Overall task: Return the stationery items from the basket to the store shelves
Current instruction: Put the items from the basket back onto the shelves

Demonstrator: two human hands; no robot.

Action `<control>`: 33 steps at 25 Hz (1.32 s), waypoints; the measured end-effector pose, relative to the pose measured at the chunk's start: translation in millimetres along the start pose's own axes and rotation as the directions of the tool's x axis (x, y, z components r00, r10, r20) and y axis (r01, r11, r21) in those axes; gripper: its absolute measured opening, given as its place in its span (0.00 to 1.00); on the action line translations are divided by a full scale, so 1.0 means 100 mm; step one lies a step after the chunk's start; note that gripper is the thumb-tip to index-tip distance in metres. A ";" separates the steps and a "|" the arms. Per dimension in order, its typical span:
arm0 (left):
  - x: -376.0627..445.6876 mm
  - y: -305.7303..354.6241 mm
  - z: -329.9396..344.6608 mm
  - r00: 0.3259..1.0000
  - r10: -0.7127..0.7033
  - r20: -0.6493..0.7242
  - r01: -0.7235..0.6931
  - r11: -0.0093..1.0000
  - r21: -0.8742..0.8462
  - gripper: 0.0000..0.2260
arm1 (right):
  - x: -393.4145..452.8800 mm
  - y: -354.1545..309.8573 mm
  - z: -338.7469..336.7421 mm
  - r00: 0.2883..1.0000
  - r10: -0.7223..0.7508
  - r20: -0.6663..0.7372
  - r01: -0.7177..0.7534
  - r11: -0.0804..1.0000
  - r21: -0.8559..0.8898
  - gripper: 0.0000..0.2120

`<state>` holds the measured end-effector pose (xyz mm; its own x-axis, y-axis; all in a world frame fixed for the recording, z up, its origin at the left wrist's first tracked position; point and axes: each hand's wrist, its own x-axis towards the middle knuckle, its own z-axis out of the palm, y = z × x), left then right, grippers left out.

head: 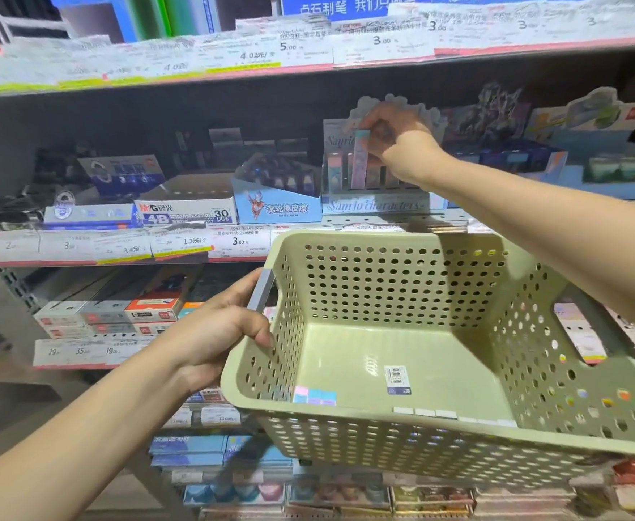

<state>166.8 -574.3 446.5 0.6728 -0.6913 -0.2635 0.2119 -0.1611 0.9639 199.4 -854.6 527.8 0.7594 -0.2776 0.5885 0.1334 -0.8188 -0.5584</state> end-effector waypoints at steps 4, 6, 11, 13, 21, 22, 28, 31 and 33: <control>0.01 -0.01 -0.01 1.000 0.003 0.013 -0.003 1.000 -0.004 0.36 | 0.01 -0.05 0.02 1.000 -0.011 -0.025 0.009 0.997 -0.077 0.10; 0.01 -0.01 -0.02 1.000 0.001 0.020 -0.001 1.000 0.004 0.36 | 0.00 -0.07 0.02 1.000 -0.002 -0.003 0.002 0.999 -0.041 0.10; 0.02 -0.02 -0.02 1.000 0.006 0.015 -0.006 1.000 0.012 0.36 | -0.03 -0.10 0.02 1.000 -0.013 0.018 0.013 1.000 -0.010 0.10; 0.02 -0.02 -0.02 1.000 0.005 0.001 -0.005 1.000 0.016 0.36 | -0.05 -0.10 0.02 0.999 -0.030 0.020 0.030 0.999 -0.023 0.10; 0.01 -0.02 0.00 1.000 -0.004 0.004 0.004 1.000 0.008 0.38 | -0.08 -0.10 0.00 0.998 -0.062 0.004 0.062 0.996 -0.067 0.09; 0.01 -0.02 0.00 1.000 -0.003 0.002 0.003 1.000 0.009 0.37 | -0.08 -0.10 0.01 0.998 -0.065 0.003 0.065 0.995 -0.076 0.09; -0.01 -0.02 0.02 1.000 -0.004 -0.014 0.004 1.000 0.004 0.37 | -0.07 -0.13 -0.01 0.996 -0.082 0.036 0.087 0.985 -0.148 0.09; -0.02 -0.02 0.02 1.000 0.004 -0.019 -0.004 1.000 -0.006 0.36 | -0.04 -0.16 -0.02 0.995 -0.076 0.064 0.087 0.979 -0.185 0.09; -0.02 -0.02 0.03 1.000 0.012 -0.021 -0.012 1.000 0.000 0.36 | -0.02 -0.17 -0.04 0.995 -0.070 0.070 0.084 0.973 -0.216 0.10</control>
<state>163.3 -574.9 445.2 0.6904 -0.6780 -0.2523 0.2038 -0.1523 0.9671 193.3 -841.6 538.3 0.7911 -0.1832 0.5836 0.0563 -0.9282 -0.3678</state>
